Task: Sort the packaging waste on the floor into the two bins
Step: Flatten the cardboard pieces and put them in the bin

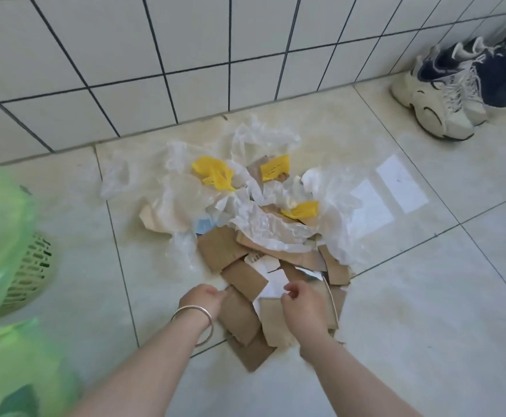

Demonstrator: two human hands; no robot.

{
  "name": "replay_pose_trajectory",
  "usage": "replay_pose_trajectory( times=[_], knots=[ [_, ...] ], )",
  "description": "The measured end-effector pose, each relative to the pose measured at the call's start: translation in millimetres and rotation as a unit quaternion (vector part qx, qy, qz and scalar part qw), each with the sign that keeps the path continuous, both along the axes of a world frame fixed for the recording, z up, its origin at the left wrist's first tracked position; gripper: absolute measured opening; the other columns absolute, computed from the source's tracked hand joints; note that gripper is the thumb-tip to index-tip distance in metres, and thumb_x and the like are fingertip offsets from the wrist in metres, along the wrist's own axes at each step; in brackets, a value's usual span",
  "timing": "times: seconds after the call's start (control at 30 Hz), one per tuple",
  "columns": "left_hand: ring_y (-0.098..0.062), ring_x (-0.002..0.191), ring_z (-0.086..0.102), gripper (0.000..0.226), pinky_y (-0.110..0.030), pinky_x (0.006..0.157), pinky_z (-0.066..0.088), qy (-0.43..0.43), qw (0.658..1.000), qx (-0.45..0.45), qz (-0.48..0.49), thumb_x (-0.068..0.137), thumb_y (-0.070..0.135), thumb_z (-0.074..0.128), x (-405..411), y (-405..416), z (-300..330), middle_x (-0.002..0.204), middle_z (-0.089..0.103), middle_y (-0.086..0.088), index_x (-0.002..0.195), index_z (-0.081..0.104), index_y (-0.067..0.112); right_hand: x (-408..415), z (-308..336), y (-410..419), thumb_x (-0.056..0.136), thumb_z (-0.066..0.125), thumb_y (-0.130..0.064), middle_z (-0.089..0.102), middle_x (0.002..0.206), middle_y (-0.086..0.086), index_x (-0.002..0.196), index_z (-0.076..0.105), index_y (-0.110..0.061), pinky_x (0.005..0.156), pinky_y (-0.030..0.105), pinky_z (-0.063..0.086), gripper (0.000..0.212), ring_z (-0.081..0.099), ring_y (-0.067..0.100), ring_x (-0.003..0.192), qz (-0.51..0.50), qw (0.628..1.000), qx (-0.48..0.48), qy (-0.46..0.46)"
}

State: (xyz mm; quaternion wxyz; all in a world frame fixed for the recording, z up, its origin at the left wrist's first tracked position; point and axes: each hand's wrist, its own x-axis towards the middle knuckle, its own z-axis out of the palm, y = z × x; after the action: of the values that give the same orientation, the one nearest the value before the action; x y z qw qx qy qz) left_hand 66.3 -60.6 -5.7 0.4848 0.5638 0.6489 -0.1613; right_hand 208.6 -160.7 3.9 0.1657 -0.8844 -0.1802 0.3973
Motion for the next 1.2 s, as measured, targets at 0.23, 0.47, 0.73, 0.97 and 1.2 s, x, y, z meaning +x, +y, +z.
replay_pose_trajectory(
  times=[0.23,0.47,0.73,0.97,1.2],
  knots=[
    [-0.029,0.113,0.060,0.050,-0.038,0.104,0.043,-0.061,0.966,-0.004,0.251,0.082,0.042,0.064,21.5,-16.8,-36.9,0.117,0.066,-0.007,0.121,0.059,0.009,9.0,-33.5,11.6,0.090,0.052,-0.033,0.052,0.131,0.001,0.131,0.048,-0.016,0.102,0.033,0.040,0.044,0.045,0.019,0.123,0.057,0.996,0.011,-0.061],
    [-0.026,0.101,0.065,0.050,-0.041,0.097,0.050,-0.108,0.952,-0.013,0.286,0.073,0.046,0.071,37.2,-12.7,-50.6,0.107,0.070,-0.005,0.110,0.064,0.013,-0.2,-43.5,33.9,0.078,0.060,-0.056,0.060,0.122,-0.001,0.123,0.055,-0.018,0.097,0.036,0.041,0.059,0.048,0.023,0.119,0.030,0.999,-0.020,-0.029],
    [-0.013,0.068,0.061,0.008,-0.024,0.061,0.048,-0.246,0.896,-0.118,0.350,0.085,0.023,0.066,28.8,-8.4,-37.3,0.077,0.067,0.000,0.080,0.063,0.019,-5.8,-31.9,37.9,0.093,0.050,-0.017,0.056,0.067,-0.004,0.085,0.069,-0.017,0.055,0.021,0.036,0.020,0.047,0.009,0.060,-0.005,0.984,0.114,0.137],
    [-0.013,0.070,0.063,0.010,-0.015,0.047,0.051,-0.268,0.915,-0.111,0.281,0.088,0.009,0.061,19.4,-10.1,-20.7,0.085,0.067,-0.002,0.097,0.062,0.011,7.9,-18.6,26.0,0.093,0.048,-0.020,0.054,0.067,0.004,0.081,0.066,-0.006,0.059,0.029,0.041,0.026,0.049,0.018,0.061,-0.031,0.984,0.106,0.137],
    [-0.029,0.099,0.065,0.012,-0.044,0.094,0.051,-0.192,0.968,-0.054,0.152,0.085,0.016,0.065,3.3,-7.8,-29.5,0.104,0.068,-0.010,0.083,0.055,0.023,2.4,-26.6,-32.4,0.086,0.056,-0.040,0.054,0.116,-0.003,0.121,0.053,-0.023,0.086,0.031,0.043,0.039,0.051,0.019,0.107,0.266,0.961,-0.029,-0.067]
  ],
)
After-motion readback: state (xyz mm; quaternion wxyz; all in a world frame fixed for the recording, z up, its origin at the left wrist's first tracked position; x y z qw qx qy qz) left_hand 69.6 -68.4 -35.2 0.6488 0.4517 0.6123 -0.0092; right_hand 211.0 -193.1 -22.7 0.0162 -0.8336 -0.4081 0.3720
